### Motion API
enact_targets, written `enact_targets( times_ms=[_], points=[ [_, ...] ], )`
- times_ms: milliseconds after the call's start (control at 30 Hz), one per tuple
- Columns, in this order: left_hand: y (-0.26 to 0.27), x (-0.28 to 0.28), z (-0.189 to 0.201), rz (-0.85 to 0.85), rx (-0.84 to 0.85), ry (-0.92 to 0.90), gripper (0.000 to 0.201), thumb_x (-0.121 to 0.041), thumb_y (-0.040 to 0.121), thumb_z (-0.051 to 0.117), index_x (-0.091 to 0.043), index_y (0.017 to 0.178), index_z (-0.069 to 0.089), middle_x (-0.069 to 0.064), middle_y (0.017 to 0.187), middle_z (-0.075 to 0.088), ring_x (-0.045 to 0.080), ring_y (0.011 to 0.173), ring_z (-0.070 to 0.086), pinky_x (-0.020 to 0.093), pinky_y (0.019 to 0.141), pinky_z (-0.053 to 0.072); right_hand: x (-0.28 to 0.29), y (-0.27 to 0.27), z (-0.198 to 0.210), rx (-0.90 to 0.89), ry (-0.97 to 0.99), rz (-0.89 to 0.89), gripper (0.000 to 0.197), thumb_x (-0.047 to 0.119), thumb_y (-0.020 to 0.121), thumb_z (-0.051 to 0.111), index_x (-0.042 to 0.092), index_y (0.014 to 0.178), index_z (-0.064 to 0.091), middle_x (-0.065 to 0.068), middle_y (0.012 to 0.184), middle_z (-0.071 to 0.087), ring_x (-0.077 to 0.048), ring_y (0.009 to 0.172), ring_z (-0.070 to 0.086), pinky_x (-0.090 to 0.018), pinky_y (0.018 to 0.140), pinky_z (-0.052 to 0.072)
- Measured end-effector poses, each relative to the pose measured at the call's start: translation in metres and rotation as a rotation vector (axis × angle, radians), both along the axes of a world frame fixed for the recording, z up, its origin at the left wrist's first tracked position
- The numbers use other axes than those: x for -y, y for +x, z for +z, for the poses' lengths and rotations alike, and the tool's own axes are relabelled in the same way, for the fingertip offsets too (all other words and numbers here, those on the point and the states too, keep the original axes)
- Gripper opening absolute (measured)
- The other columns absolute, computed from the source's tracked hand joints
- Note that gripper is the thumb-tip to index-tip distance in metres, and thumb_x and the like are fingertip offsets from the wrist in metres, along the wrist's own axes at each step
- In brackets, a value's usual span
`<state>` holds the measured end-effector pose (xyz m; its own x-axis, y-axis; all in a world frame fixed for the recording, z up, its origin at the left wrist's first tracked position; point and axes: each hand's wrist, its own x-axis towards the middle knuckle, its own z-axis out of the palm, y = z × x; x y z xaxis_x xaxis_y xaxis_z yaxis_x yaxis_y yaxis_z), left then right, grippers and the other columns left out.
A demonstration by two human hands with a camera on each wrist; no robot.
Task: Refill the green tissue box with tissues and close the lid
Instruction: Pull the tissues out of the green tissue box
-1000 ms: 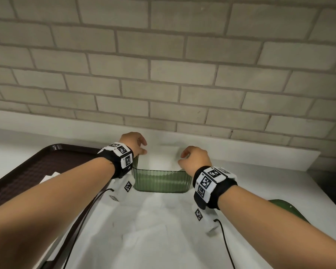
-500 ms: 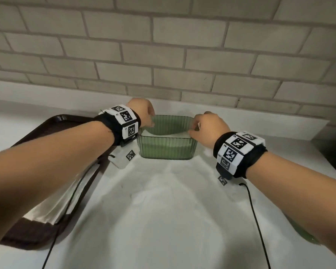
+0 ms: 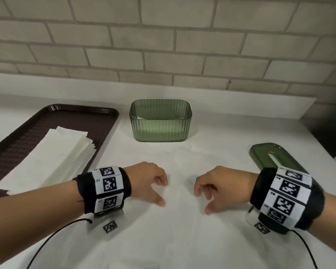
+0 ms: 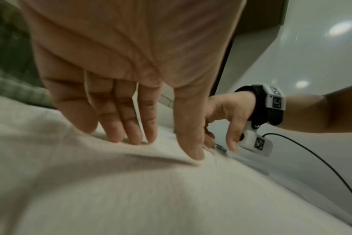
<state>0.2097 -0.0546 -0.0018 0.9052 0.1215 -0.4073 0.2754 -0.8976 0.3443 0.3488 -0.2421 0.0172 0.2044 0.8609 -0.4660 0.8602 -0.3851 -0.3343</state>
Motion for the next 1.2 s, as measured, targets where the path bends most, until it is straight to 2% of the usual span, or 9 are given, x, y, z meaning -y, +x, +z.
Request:
enact_targets(
  times_ms=[233, 333, 433, 533, 667, 800, 933, 1067, 1200],
  points=[
    [0.003, 0.002, -0.009, 0.007, 0.029, 0.031, 0.067, -0.042, 0.063, 0.081, -0.026, 0.12, 0.05, -0.011, 0.107, 0.044, 0.008, 0.1, 0.046, 0.021, 0.092, 0.04, 0.019, -0.01, -0.015, 0.031, 0.068, 0.014, 0.063, 0.041, 0.066, 0.078, 0.036, 0.121, 0.047, 0.014, 0.108, 0.042, -0.002, 0.091, 0.045, -0.017, 0.083, 0.042],
    [0.006, 0.002, -0.007, 0.023, 0.011, 0.049, 0.062, -0.041, 0.062, 0.083, -0.025, 0.114, 0.053, -0.013, 0.093, 0.046, 0.009, 0.09, 0.048, 0.02, 0.081, 0.041, 0.02, -0.013, -0.016, 0.042, 0.054, 0.014, 0.067, 0.042, 0.065, 0.08, 0.035, 0.121, 0.045, 0.014, 0.106, 0.038, -0.004, 0.094, 0.043, -0.018, 0.081, 0.04],
    [0.009, 0.001, -0.006, 0.009, 0.015, 0.058, 0.044, -0.04, 0.064, 0.082, -0.028, 0.099, 0.056, -0.016, 0.082, 0.041, 0.009, 0.085, 0.046, 0.021, 0.077, 0.039, 0.018, -0.014, -0.014, 0.084, 0.019, 0.028, 0.061, 0.043, 0.066, 0.079, 0.029, 0.117, 0.049, 0.011, 0.099, 0.04, -0.008, 0.091, 0.041, -0.02, 0.076, 0.036],
    [0.011, -0.001, -0.002, -0.034, 0.046, 0.037, 0.03, -0.038, 0.07, 0.078, -0.03, 0.086, 0.054, -0.014, 0.086, 0.041, 0.008, 0.089, 0.045, 0.019, 0.08, 0.036, 0.018, -0.013, -0.011, 0.118, -0.006, 0.039, 0.052, 0.044, 0.069, 0.076, 0.022, 0.111, 0.054, 0.009, 0.096, 0.044, -0.011, 0.088, 0.044, -0.023, 0.076, 0.04],
    [0.009, -0.006, 0.003, -0.04, 0.108, 0.027, 0.028, -0.036, 0.071, 0.078, -0.031, 0.076, 0.051, -0.015, 0.085, 0.047, 0.001, 0.083, 0.046, 0.013, 0.075, 0.036, 0.019, -0.005, -0.006, 0.069, 0.011, -0.003, 0.024, 0.031, 0.077, 0.073, 0.018, 0.082, 0.053, 0.011, 0.071, 0.044, -0.005, 0.061, 0.04, -0.014, 0.057, 0.035],
    [0.008, -0.01, 0.008, 0.006, 0.16, 0.025, 0.036, -0.031, 0.068, 0.081, -0.031, 0.064, 0.045, -0.015, 0.07, 0.051, 0.0, 0.07, 0.048, 0.01, 0.065, 0.035, 0.019, 0.013, 0.003, 0.003, 0.103, -0.088, 0.013, 0.028, 0.083, 0.07, 0.023, 0.095, 0.07, 0.019, 0.073, 0.058, 0.005, 0.065, 0.052, -0.003, 0.061, 0.036],
    [0.006, -0.012, 0.014, 0.068, 0.209, -0.004, 0.027, -0.032, 0.067, 0.081, -0.032, 0.071, 0.054, -0.016, 0.069, 0.053, 0.001, 0.066, 0.049, 0.012, 0.064, 0.039, 0.018, 0.032, 0.017, -0.065, 0.291, -0.194, 0.013, 0.027, 0.08, 0.073, 0.028, 0.093, 0.076, 0.016, 0.082, 0.072, 0.002, 0.078, 0.064, -0.005, 0.074, 0.043],
    [0.005, -0.015, 0.021, 0.081, 0.241, 0.042, 0.017, -0.032, 0.077, 0.074, -0.026, 0.093, 0.071, -0.022, 0.068, 0.055, -0.005, 0.062, 0.05, 0.005, 0.063, 0.036, 0.018, 0.044, 0.023, -0.099, 0.485, -0.317, 0.01, 0.023, 0.071, 0.081, 0.031, 0.074, 0.077, 0.015, 0.071, 0.073, 0.003, 0.067, 0.064, -0.006, 0.067, 0.046],
    [0.001, -0.019, 0.032, 0.086, 0.257, 0.087, 0.012, -0.036, 0.081, 0.069, -0.028, 0.089, 0.073, -0.024, 0.067, 0.056, -0.004, 0.065, 0.053, 0.003, 0.062, 0.036, 0.016, 0.05, 0.022, -0.109, 0.583, -0.322, 0.011, 0.022, 0.068, 0.083, 0.03, 0.069, 0.076, 0.011, 0.079, 0.072, -0.005, 0.068, 0.062, -0.004, 0.062, 0.04]
  ],
)
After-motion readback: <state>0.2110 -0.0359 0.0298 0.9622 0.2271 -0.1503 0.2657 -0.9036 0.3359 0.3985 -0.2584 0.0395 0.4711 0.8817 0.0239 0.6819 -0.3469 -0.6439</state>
